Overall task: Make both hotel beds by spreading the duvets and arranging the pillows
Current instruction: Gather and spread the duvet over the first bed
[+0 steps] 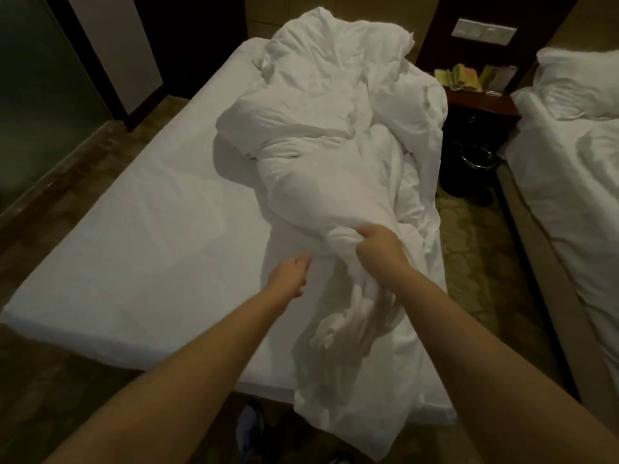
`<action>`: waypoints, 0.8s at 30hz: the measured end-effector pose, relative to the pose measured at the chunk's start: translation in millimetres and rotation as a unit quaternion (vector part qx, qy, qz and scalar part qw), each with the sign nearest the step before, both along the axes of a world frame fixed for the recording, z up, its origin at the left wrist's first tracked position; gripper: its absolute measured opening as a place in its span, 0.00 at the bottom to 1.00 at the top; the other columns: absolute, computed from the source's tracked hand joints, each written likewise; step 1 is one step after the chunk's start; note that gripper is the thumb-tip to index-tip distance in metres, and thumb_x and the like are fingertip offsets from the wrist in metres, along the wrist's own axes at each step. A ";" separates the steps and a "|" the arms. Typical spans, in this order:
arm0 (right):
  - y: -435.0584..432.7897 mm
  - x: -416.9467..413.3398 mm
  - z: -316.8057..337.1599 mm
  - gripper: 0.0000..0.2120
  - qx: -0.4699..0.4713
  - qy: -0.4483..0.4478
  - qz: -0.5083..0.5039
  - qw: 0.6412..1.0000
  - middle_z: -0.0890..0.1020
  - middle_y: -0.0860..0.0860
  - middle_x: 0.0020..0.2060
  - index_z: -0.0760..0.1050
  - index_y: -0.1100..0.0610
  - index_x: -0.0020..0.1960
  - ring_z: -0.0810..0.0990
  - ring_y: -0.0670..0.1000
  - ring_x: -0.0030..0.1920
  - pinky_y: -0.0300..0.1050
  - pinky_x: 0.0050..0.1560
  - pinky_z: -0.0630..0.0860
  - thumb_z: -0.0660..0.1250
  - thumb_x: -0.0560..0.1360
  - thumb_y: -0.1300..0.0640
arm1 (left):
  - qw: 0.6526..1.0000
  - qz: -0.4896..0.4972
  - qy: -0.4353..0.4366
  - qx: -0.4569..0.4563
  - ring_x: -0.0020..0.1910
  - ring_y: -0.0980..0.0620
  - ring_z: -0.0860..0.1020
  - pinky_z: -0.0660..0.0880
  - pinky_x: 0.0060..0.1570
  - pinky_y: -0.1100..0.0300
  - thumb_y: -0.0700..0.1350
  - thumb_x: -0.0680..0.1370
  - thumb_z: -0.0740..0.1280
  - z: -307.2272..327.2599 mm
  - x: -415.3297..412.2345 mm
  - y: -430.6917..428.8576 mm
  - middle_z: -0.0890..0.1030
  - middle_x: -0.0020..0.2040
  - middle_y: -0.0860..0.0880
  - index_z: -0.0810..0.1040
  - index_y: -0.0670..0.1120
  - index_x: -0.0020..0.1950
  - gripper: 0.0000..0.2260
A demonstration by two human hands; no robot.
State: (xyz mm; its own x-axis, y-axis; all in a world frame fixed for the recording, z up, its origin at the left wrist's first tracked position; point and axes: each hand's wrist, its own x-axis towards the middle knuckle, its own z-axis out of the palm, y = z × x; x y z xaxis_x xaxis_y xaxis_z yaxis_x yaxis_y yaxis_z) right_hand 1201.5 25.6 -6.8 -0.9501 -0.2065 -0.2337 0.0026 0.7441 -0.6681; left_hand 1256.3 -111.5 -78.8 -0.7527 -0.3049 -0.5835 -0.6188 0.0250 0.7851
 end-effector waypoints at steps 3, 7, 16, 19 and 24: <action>-9.1 11.7 24.0 0.09 -0.174 -0.006 -0.017 0.985 0.79 0.49 0.35 0.80 0.57 0.47 0.78 0.49 0.39 0.34 0.37 0.73 0.63 0.69 0.60 | 0.931 0.095 -0.025 0.353 0.50 0.42 0.77 0.76 0.48 0.47 0.65 0.77 0.57 27.1 -44.7 4.6 0.80 0.50 0.40 0.72 0.45 0.60 0.26; 2.5 21.2 30.2 0.24 -0.236 -0.022 -0.031 0.971 0.76 0.47 0.34 0.79 0.62 0.49 0.72 0.42 0.35 0.29 0.34 0.69 0.54 0.58 0.57 | 0.828 0.219 0.043 0.514 0.44 0.41 0.74 0.67 0.56 0.47 0.63 0.79 0.54 38.8 -87.8 10.1 0.82 0.32 0.40 0.75 0.40 0.49 0.27; 30.0 12.4 0.8 0.11 -0.039 0.076 -0.012 0.996 0.80 0.53 0.43 0.77 0.55 0.50 0.77 0.55 0.45 0.45 0.43 0.75 0.57 0.73 0.61 | 0.884 0.345 0.313 0.034 0.48 0.53 0.77 0.75 0.53 0.56 0.38 0.76 0.65 103.0 -71.0 -37.8 0.82 0.48 0.47 0.82 0.40 0.51 0.07; -10.0 6.9 33.8 0.13 -0.130 0.087 0.084 0.984 0.77 0.51 0.44 0.71 0.50 0.51 0.76 0.54 0.47 0.46 0.46 0.73 0.60 0.67 0.58 | 0.827 0.234 0.490 -0.146 0.39 0.68 0.75 0.74 0.46 0.67 0.40 0.77 0.62 192.7 -30.4 -60.4 0.79 0.40 0.64 0.80 0.51 0.47 0.09; -73.7 19.7 92.8 0.47 -0.230 0.162 0.265 0.922 0.59 0.44 0.69 0.45 0.44 0.75 0.61 0.43 0.69 0.32 0.66 0.61 0.71 0.67 0.55 | 0.793 0.130 0.484 -0.345 0.34 0.66 0.73 0.67 0.36 0.72 0.45 0.77 0.59 236.0 3.1 -73.9 0.72 0.36 0.61 0.74 0.48 0.52 0.06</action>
State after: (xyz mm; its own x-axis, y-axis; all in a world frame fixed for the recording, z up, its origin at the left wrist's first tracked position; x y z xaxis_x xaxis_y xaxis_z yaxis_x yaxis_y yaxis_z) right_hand 1221.2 -48.0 86.0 -0.6924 -0.6679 0.2730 -0.5355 0.2222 -0.8148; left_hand 1259.4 -185.4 157.3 -0.6060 -0.5182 0.6035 0.2113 0.6266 0.7502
